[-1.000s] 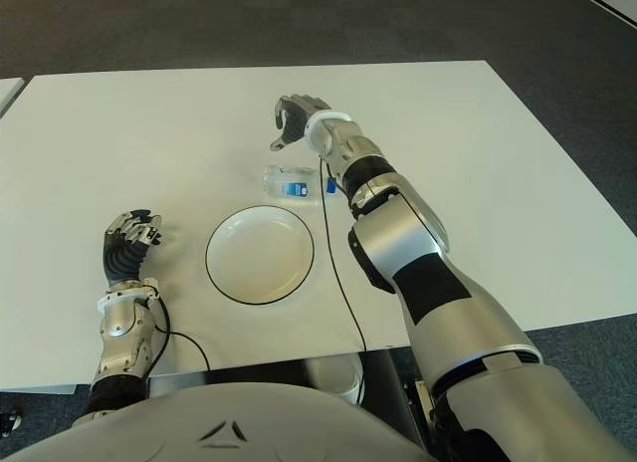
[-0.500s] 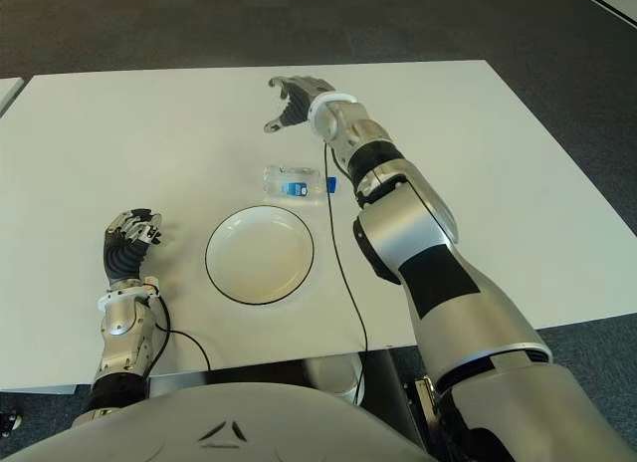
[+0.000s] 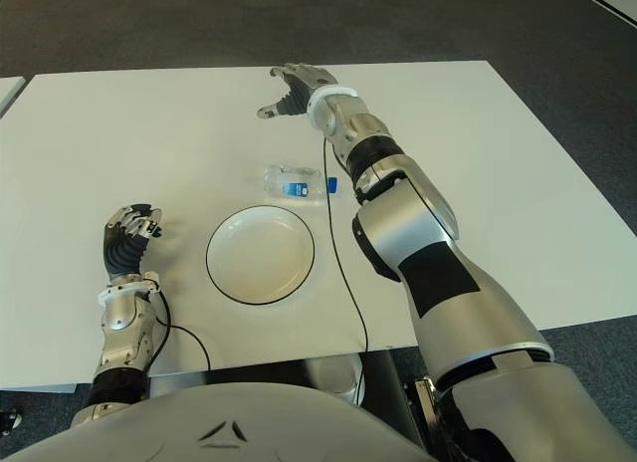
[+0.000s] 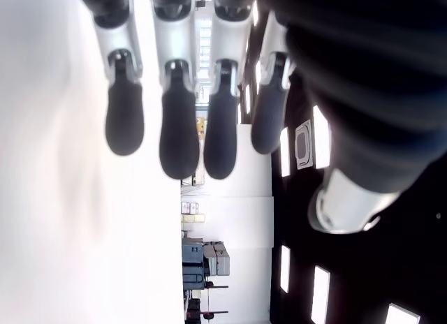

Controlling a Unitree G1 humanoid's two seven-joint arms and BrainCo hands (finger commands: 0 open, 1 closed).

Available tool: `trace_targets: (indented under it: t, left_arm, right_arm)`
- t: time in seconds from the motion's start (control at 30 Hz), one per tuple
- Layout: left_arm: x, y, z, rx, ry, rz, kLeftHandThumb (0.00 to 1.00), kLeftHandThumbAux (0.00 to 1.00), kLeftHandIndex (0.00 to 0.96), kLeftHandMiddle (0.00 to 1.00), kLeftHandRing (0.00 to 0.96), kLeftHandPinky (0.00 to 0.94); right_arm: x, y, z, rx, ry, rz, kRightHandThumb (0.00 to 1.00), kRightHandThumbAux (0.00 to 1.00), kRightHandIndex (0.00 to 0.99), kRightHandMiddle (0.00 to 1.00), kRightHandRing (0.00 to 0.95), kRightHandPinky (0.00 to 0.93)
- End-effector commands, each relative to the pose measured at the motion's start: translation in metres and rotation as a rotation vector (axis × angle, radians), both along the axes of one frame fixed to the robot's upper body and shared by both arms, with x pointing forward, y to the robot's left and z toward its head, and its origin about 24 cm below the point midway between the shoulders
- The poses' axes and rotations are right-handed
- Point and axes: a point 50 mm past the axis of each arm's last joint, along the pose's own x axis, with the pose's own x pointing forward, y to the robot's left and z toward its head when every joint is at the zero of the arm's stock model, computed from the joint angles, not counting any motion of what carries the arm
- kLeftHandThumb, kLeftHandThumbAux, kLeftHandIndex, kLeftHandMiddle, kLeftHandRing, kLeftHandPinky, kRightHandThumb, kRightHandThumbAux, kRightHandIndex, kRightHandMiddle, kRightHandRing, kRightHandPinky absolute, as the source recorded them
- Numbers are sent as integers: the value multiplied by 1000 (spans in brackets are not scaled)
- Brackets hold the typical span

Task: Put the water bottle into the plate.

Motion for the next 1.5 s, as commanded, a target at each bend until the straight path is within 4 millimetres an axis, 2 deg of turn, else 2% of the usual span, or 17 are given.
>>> trace_targets:
  t: [0.03, 0.3, 0.4, 0.9, 1.23, 1.5]
  left_arm:
    - [-1, 1, -2, -5, 2, -3, 838, 673, 417, 496, 620, 616]
    - [-3, -1, -1, 5, -8, -10, 837, 674, 416, 493, 619, 607]
    - [-4, 0, -1, 7, -9, -8, 837, 674, 416, 493, 619, 614]
    - [-11, -1, 2, 11, -20, -5, 839, 673, 423, 491, 651, 674]
    - [-20, 0, -1, -8, -1, 4, 838, 674, 414, 499, 649, 643]
    - [-26, 2, 0, -24, -13, 25, 837, 675, 415, 495, 644, 655]
  right_arm:
    - [0, 3, 0, -28, -10, -3, 439, 302, 0, 0, 0, 0]
    - [-3, 6, -12, -75, 4, 1, 509, 226, 0, 0, 0, 0]
    - [-7, 7, -26, -101, 22, 4, 521, 215, 0, 0, 0, 0]
    - [-16, 6, -54, -151, 72, 10, 555, 206, 0, 0, 0, 0]
    - [-26, 1, -81, -201, 141, 4, 567, 196, 0, 0, 0, 0]
    - [-34, -2, -100, -228, 197, 1, 597, 203, 0, 0, 0, 0]
